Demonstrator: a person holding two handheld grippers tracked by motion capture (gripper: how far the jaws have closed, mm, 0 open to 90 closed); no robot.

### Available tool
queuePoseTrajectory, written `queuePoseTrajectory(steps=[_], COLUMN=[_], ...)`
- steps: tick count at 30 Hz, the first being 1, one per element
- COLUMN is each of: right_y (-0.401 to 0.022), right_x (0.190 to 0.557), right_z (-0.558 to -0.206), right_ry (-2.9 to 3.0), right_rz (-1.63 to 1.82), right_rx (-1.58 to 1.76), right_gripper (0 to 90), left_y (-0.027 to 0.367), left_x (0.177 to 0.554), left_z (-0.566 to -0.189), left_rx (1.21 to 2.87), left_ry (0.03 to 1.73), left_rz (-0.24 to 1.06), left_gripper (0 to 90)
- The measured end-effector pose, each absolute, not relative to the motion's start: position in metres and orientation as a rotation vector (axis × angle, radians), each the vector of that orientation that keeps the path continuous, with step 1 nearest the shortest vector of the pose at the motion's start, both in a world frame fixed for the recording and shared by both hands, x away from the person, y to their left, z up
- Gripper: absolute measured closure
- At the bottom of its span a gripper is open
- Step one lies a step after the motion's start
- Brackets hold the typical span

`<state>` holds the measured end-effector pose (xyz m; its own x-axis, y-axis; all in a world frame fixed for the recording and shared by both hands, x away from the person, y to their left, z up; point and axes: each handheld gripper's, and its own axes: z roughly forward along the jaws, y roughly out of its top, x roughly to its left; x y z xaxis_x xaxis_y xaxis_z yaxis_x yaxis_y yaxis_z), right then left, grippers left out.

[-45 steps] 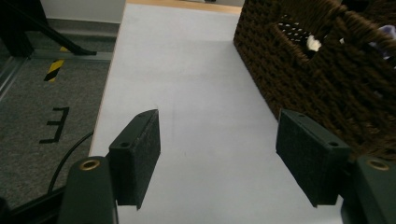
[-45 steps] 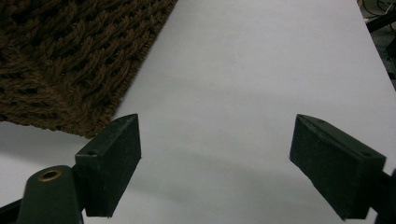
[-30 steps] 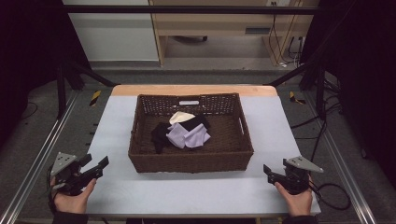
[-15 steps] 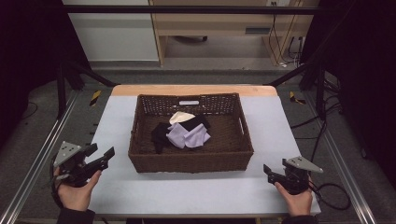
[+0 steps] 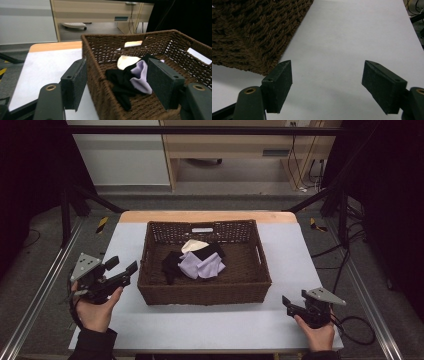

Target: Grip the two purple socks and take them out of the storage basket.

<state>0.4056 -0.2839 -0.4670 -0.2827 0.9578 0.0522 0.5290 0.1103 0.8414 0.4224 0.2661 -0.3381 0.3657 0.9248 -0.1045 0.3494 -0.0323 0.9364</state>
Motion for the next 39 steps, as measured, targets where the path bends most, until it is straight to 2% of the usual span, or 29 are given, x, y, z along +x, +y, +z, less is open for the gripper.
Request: queuePoseTrajectory(steps=[25, 39], right_y=[-0.283, -0.284], right_x=[0.41, 0.41], right_z=[-0.468, -0.468], right_ry=[1.867, 1.861], right_rz=[1.068, 1.056], right_rx=[1.425, 1.418], right_gripper=[25.2, 25.5], left_y=[0.195, 0.166], left_x=[0.488, 0.532], left_z=[-0.325, -0.352], left_rx=[1.662, 1.766], left_ry=[1.105, 1.153], left_rz=[0.681, 0.663], left_gripper=[35.1, 35.0])
